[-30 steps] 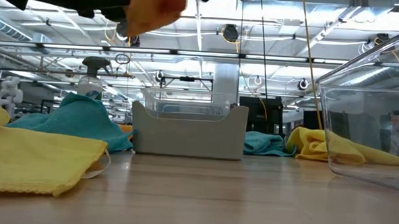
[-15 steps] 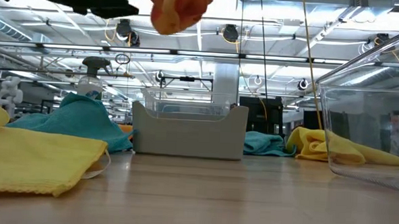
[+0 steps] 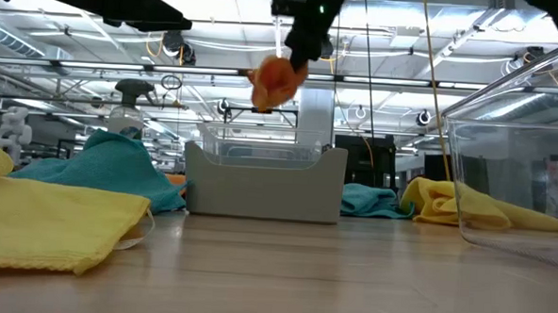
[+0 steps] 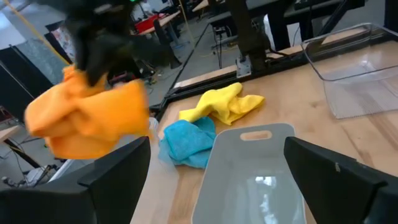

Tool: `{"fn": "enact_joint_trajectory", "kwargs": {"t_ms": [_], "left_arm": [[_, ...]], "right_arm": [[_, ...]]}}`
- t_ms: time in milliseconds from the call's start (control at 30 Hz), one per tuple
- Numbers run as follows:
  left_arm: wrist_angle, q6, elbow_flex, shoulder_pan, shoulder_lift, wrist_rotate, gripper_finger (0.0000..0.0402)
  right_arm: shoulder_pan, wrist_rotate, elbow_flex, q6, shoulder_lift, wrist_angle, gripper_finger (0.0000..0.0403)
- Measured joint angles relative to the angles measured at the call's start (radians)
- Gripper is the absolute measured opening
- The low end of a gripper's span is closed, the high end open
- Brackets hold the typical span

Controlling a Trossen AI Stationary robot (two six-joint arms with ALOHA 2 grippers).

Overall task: Sort microfiber towel by color & place in baskets
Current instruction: Put the bottom orange microfiber towel into the top transparent bin

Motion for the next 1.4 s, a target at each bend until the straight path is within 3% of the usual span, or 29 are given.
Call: {"fn": "enact_joint_trajectory", "kwargs": {"t_ms": [200, 267, 900, 1400], "left_arm": [[0.000, 0.000, 0.000, 0.000, 0.000, 0.000, 0.0374], [0.000, 0.001, 0.000, 0.000, 0.000, 0.000, 0.0374], [0.001, 0.000, 0.000, 0.000, 0.002, 0.000, 0.0374], [0.000, -0.001, 0.000, 0.000, 0.002, 0.000, 0.0374]], "right_arm": [[-0.221, -0.390, 0.000, 0.225, 0.011, 0.020, 0.0008], [-0.259, -0.459, 0.000, 0.269, 0.023, 0.010, 0.0008], [-0.272, -0.472, 0.000, 0.310, 0.193, 0.018, 0.0008], [-0.273, -0.469, 0.000, 0.374, 0.216, 0.011, 0.0009]]}}
